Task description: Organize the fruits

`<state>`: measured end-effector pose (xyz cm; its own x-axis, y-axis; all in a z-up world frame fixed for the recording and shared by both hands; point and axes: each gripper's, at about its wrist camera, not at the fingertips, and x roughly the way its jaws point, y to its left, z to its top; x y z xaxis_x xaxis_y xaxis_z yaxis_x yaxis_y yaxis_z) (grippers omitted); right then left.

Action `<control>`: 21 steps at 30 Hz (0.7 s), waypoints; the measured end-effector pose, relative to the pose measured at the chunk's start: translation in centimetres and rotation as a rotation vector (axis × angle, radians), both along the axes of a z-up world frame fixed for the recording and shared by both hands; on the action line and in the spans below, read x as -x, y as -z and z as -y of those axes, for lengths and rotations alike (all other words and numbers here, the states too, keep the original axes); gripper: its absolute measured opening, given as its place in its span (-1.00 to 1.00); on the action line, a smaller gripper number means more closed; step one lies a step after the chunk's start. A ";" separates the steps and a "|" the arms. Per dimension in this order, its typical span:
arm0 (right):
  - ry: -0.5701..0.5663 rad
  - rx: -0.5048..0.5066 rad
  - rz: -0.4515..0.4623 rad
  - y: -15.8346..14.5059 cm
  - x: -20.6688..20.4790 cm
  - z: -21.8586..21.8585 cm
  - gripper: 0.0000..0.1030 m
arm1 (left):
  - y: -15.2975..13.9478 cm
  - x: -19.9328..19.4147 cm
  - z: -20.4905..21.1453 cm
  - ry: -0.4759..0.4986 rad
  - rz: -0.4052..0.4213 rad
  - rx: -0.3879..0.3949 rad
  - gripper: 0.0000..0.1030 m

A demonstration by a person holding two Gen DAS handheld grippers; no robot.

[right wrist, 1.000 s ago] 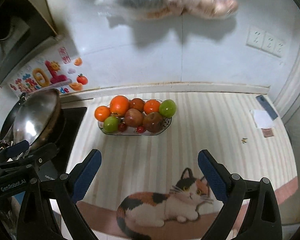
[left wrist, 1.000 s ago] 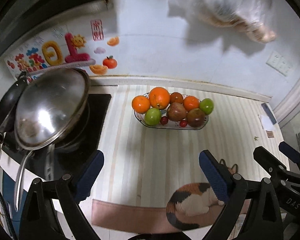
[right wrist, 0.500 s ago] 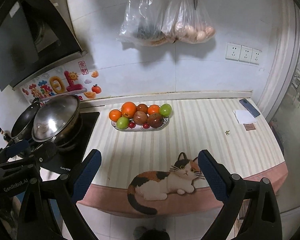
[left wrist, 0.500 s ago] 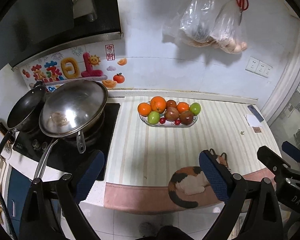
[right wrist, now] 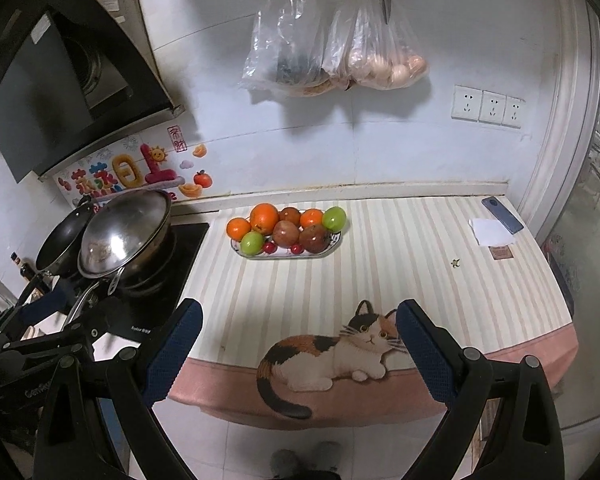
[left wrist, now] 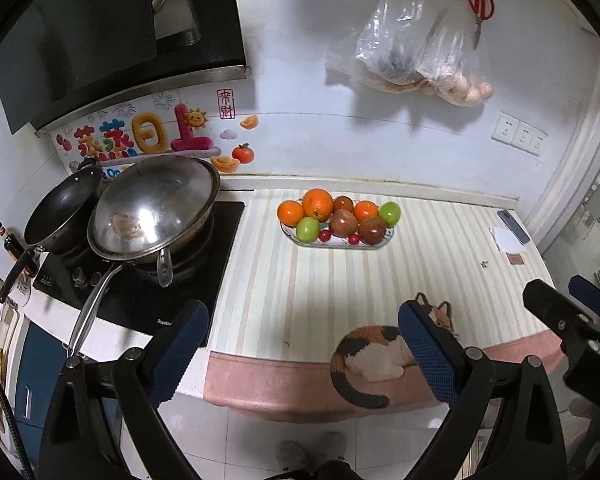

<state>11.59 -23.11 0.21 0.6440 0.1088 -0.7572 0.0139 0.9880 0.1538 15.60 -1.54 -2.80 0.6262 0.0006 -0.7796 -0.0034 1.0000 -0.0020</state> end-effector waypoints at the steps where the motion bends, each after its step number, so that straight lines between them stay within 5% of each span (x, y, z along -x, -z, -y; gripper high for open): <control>1: 0.003 0.001 0.003 0.1 -0.5 0.1 0.93 | 0.1 -0.4 0.0 -0.002 -0.004 0.002 0.89; 21: 0.016 0.054 -0.071 5.5 -13.5 -0.3 0.97 | 3.5 -11.0 -1.3 -0.035 -0.065 -0.051 0.98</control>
